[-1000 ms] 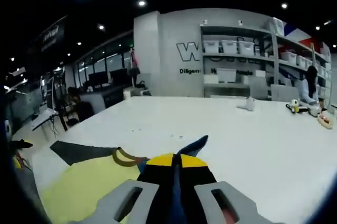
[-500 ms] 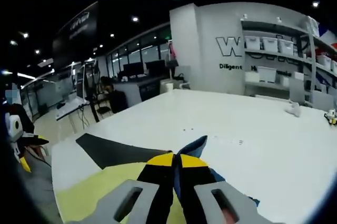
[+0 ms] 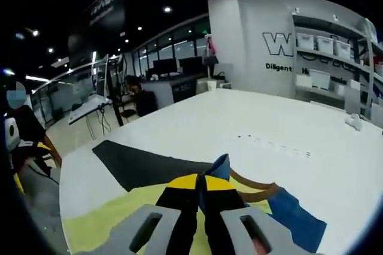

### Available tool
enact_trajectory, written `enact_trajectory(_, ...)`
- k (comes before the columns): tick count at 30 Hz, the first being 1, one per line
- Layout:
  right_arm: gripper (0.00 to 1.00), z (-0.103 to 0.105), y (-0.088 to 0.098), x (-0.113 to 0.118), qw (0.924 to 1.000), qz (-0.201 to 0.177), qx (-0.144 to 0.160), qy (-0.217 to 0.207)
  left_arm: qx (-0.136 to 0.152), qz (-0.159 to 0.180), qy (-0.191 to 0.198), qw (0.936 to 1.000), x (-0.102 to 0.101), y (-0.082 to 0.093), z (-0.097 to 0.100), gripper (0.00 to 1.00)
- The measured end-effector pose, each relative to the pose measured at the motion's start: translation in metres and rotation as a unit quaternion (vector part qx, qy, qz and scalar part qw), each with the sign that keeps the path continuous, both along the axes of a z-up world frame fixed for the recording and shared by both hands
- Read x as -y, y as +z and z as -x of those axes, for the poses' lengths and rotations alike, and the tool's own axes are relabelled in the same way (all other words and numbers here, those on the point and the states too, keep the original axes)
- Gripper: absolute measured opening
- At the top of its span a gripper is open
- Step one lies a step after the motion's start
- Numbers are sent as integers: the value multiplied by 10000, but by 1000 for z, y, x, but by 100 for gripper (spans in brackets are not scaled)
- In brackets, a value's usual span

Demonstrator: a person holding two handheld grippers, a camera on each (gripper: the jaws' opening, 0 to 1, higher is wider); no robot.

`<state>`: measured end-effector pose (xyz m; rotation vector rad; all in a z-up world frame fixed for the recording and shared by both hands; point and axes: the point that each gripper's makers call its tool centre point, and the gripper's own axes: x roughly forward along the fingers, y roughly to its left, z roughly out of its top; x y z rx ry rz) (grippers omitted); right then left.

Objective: Fold the garment on the visible template until the final outline fits inside the template.

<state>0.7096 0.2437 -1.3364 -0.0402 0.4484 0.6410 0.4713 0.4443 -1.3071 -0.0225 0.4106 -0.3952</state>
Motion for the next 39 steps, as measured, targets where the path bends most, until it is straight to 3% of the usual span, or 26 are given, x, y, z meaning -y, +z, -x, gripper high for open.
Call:
enact_trajectory(2,0,0,-7,-6,9998,209,48,55,-23,-8,-1,10000,0,-1,1,99)
enact_trajectory(13,0,10,-47,-43,9983,488,-208,221,-129,-107,-38,9999,1,-3,5,99)
enact_trajectory(23,0,29,-60,-73,9956,618,-254,656,-155,-117,-1,9998,0,-4,6,99)
enact_trajectory(39,0,44,-74,-86,9909,843,-288,1014,-192,-133,9,9997,4,-4,9,99)
